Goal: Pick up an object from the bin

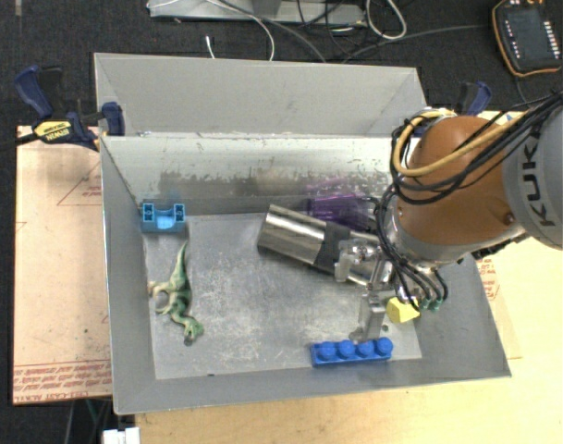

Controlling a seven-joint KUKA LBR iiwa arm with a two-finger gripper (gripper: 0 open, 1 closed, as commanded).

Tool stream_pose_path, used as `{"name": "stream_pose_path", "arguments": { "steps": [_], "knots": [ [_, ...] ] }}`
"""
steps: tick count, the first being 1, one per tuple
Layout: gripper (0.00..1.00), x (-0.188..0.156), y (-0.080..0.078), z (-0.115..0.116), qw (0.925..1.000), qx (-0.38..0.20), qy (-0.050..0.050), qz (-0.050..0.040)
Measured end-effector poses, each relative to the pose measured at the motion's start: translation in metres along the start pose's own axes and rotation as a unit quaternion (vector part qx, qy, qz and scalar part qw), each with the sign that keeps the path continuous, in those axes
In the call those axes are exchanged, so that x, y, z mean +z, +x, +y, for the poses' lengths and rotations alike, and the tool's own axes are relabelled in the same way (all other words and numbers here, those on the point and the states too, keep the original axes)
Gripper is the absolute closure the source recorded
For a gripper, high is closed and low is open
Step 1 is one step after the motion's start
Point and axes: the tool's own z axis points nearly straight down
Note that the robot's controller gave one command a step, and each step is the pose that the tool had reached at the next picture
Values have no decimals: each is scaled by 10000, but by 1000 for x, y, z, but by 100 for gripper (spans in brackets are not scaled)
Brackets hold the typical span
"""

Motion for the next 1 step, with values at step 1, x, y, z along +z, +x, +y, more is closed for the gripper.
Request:
{"name": "stream_pose_path", "arguments": {
  "steps": [1],
  "knots": [
    [0,-3,-2,0,10000,0,0,-42]
  ]
}}
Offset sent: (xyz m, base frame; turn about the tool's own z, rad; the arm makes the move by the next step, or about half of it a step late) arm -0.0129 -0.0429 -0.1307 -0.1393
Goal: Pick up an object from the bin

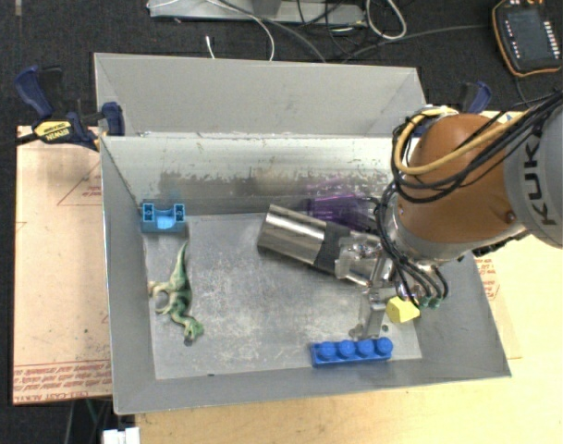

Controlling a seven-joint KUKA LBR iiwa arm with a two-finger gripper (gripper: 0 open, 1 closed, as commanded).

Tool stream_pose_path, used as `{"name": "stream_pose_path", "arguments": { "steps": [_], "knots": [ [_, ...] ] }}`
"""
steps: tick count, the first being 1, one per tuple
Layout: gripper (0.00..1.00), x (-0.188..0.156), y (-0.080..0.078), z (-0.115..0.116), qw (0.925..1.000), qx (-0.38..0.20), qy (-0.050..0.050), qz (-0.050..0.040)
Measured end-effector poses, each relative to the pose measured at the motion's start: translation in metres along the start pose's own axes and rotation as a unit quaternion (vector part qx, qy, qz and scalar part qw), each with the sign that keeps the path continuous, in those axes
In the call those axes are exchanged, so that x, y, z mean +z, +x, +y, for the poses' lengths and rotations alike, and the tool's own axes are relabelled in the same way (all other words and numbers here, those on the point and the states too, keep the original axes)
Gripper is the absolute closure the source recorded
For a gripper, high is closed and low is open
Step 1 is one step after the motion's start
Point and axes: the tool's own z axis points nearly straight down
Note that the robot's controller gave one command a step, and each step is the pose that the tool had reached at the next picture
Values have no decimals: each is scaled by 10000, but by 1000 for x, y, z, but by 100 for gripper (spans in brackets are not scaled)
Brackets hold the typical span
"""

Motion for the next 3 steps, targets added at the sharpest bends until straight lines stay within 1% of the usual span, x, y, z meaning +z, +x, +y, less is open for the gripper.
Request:
{"name": "stream_pose_path", "arguments": {
  "steps": [1,2,3],
  "knots": [
    [0,134,9,-43,9978,-659,0,-92],
    [0,73,15,-46,9978,-659,-5,-68],
    [0,104,12,-14,9935,-1137,-12,-66]
  ]
}}
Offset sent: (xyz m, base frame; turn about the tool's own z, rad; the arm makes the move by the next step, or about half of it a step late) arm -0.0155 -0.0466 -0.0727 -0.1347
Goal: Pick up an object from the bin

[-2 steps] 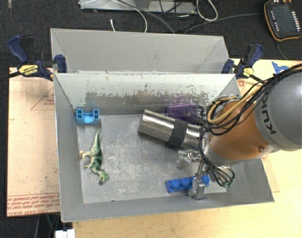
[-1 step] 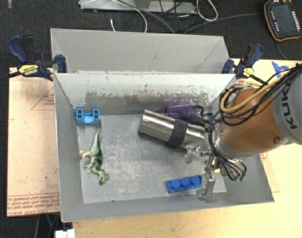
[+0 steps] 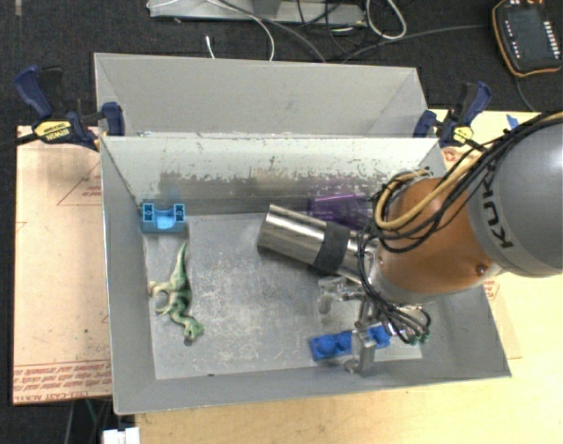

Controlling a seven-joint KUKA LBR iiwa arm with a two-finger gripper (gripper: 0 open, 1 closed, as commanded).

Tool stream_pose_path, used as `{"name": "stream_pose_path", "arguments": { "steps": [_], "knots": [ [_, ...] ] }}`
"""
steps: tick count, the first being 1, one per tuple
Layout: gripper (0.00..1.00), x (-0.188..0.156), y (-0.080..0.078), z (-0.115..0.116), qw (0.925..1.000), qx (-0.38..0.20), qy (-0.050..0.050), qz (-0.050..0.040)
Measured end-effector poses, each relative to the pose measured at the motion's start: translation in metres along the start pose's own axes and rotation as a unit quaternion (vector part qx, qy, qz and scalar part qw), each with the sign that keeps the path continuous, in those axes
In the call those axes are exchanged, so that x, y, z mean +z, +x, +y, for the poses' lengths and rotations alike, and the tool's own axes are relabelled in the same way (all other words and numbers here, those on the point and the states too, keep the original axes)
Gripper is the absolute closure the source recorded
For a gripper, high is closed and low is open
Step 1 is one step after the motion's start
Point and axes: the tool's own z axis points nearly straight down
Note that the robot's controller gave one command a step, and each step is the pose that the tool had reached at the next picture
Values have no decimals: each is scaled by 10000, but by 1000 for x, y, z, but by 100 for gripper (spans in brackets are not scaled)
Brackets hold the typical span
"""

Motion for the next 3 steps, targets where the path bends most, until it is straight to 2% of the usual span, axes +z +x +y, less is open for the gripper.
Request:
{"name": "stream_pose_path", "arguments": {
  "steps": [1,2,3],
  "knots": [
    [0,28,-4,-11,9998,-167,25,-80],
    [100,30,1,8,9992,-396,3,-19],
    [100,30,1,8,9992,-396,3,-19]
  ]
}}
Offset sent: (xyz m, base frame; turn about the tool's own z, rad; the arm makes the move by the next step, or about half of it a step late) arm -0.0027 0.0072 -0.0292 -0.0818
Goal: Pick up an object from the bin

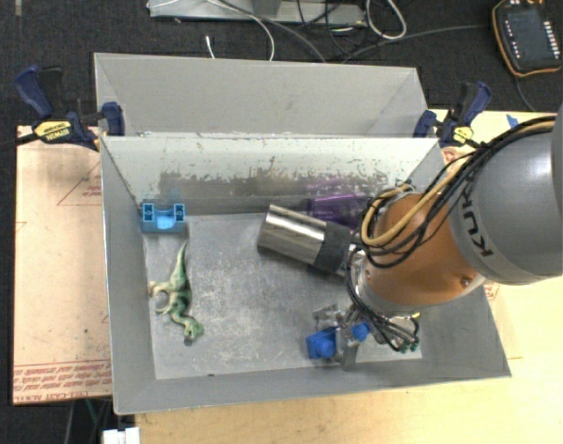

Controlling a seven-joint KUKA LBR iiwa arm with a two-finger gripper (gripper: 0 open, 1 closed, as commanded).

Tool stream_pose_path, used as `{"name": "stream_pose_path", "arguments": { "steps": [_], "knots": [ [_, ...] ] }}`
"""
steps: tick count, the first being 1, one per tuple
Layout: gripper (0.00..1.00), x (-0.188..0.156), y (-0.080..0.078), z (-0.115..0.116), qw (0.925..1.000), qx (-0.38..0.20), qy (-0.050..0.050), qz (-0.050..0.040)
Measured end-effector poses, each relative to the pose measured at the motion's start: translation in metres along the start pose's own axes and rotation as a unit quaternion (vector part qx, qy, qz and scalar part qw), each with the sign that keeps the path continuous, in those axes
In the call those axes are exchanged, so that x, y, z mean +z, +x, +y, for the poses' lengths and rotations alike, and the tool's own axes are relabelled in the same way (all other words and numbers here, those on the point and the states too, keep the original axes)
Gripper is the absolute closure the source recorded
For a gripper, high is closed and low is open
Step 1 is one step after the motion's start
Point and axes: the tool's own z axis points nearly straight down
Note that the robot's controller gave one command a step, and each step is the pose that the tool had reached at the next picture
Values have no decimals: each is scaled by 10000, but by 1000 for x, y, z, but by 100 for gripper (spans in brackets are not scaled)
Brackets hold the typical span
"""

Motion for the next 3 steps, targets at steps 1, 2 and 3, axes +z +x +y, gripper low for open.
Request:
{"name": "stream_pose_path", "arguments": {
  "steps": [1,2,3],
  "knots": [
    [100,-5,0,0,10000,2,-3,3],
    [100,-47,-1,1,10000,13,-5,-1],
    [100,-97,-1,1,10000,21,-14,15]
  ]
}}
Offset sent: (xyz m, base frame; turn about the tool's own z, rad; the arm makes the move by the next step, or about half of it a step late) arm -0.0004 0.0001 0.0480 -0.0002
